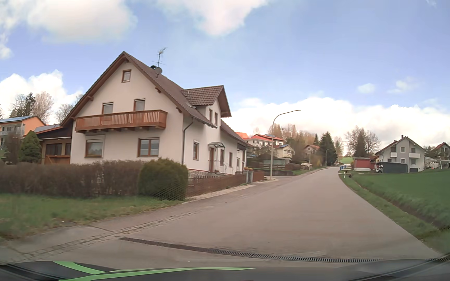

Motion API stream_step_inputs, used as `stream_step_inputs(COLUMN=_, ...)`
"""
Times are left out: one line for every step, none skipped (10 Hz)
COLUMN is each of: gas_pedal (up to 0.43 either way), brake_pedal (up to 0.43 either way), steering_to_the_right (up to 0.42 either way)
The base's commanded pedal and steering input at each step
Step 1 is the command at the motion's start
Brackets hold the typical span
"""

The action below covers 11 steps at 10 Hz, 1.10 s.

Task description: Follow the waypoints while adhering to traffic rules and regulations

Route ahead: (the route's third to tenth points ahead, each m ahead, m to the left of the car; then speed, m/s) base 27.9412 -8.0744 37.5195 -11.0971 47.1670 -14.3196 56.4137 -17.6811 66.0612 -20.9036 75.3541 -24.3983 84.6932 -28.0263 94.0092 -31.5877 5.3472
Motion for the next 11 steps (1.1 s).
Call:
stream_step_inputs(gas_pedal=0.28, brake_pedal=0.0, steering_to_the_right=0.301)
stream_step_inputs(gas_pedal=0.287, brake_pedal=0.0, steering_to_the_right=0.28)
stream_step_inputs(gas_pedal=0.311, brake_pedal=0.0, steering_to_the_right=0.255)
stream_step_inputs(gas_pedal=0.311, brake_pedal=0.0, steering_to_the_right=0.221)
stream_step_inputs(gas_pedal=0.311, brake_pedal=0.0, steering_to_the_right=0.191)
stream_step_inputs(gas_pedal=0.311, brake_pedal=0.0, steering_to_the_right=0.164)
stream_step_inputs(gas_pedal=0.319, brake_pedal=0.0, steering_to_the_right=0.14)
stream_step_inputs(gas_pedal=0.319, brake_pedal=0.0, steering_to_the_right=0.12)
stream_step_inputs(gas_pedal=0.339, brake_pedal=0.0, steering_to_the_right=0.107)
stream_step_inputs(gas_pedal=0.35, brake_pedal=0.0, steering_to_the_right=0.089)
stream_step_inputs(gas_pedal=0.35, brake_pedal=0.0, steering_to_the_right=0.074)
